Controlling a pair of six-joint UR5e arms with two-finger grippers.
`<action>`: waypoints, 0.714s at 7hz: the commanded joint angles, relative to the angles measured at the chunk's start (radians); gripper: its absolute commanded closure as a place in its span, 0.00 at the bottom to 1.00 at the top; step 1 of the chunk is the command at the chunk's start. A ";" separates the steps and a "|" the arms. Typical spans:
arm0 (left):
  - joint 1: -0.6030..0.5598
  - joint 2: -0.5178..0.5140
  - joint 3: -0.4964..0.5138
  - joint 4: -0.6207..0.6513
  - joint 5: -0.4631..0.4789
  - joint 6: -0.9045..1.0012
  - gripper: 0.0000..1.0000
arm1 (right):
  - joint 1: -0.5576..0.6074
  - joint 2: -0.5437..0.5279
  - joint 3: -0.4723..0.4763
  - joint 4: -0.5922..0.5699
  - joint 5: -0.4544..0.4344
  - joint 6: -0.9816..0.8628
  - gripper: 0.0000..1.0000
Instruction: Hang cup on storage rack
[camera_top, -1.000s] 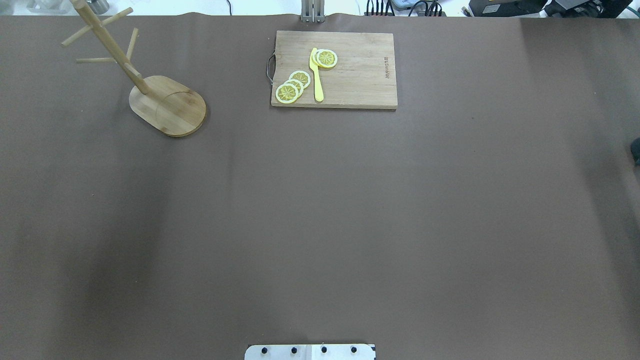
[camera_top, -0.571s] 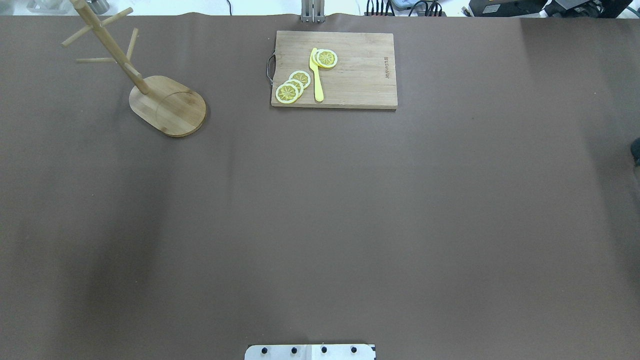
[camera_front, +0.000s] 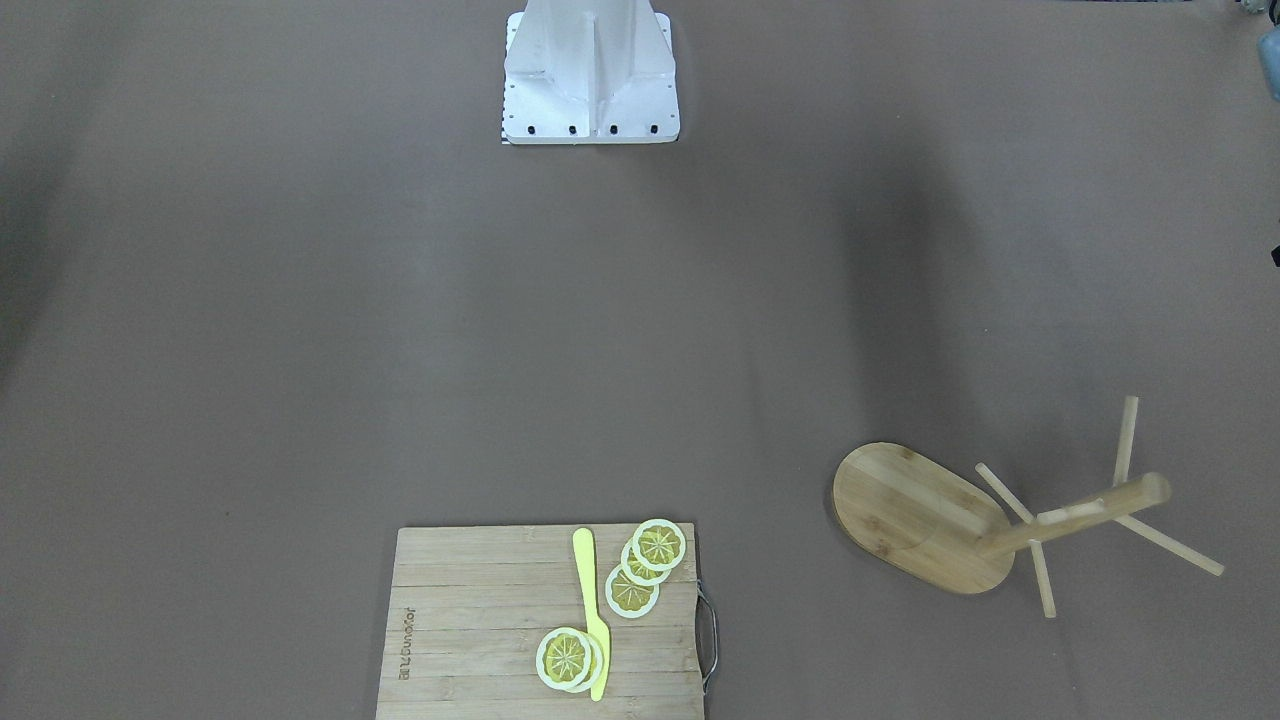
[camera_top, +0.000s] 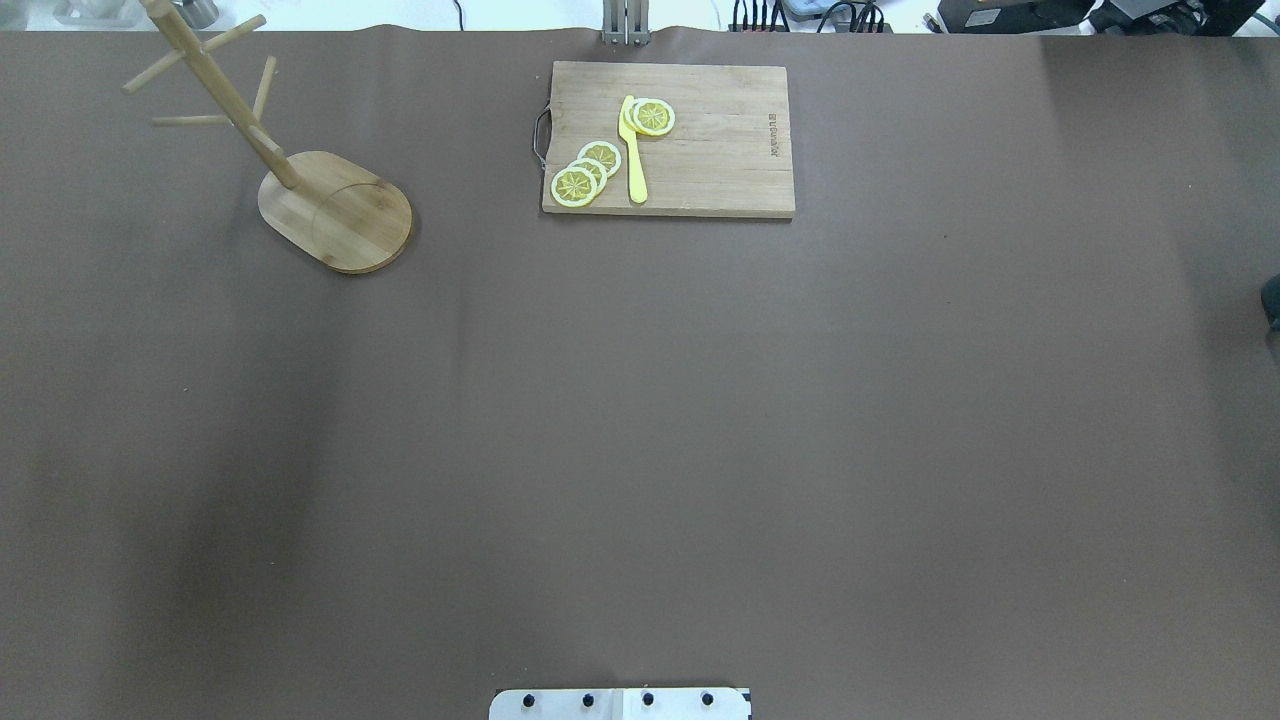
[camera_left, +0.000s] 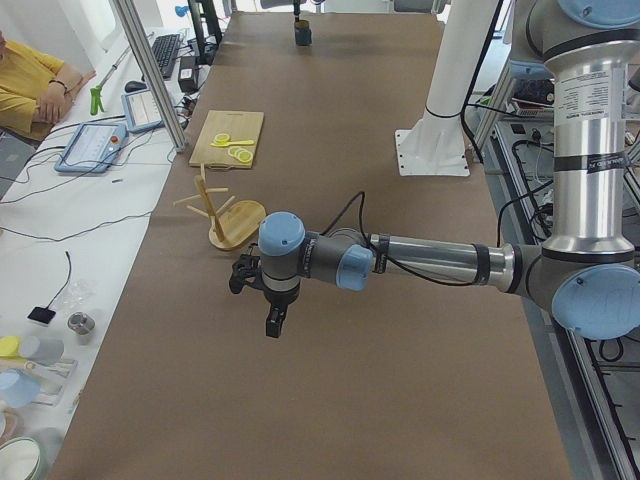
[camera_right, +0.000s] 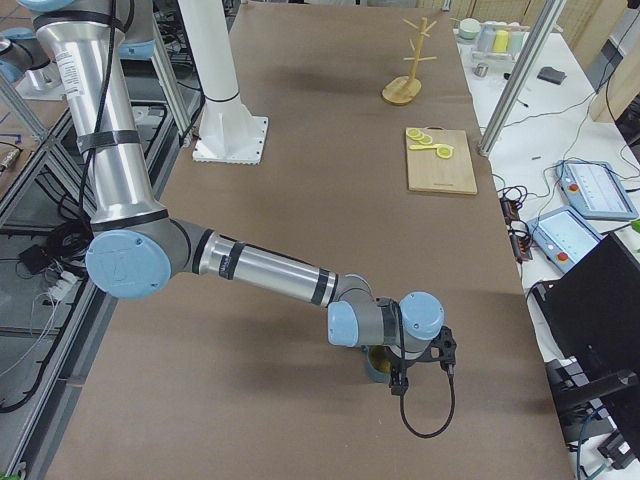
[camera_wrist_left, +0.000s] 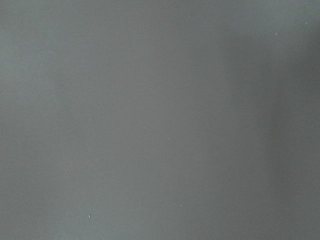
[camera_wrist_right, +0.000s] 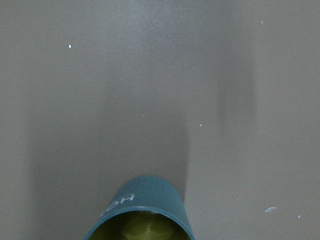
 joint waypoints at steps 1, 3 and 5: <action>0.000 0.000 -0.006 0.000 0.000 -0.001 0.01 | 0.000 -0.016 0.000 0.001 -0.003 -0.005 0.12; 0.000 0.000 -0.006 0.000 0.000 -0.001 0.01 | -0.008 -0.014 -0.012 0.001 -0.021 0.001 0.37; 0.000 0.000 -0.003 0.000 0.000 0.001 0.01 | -0.009 -0.014 -0.014 0.000 -0.018 0.009 0.60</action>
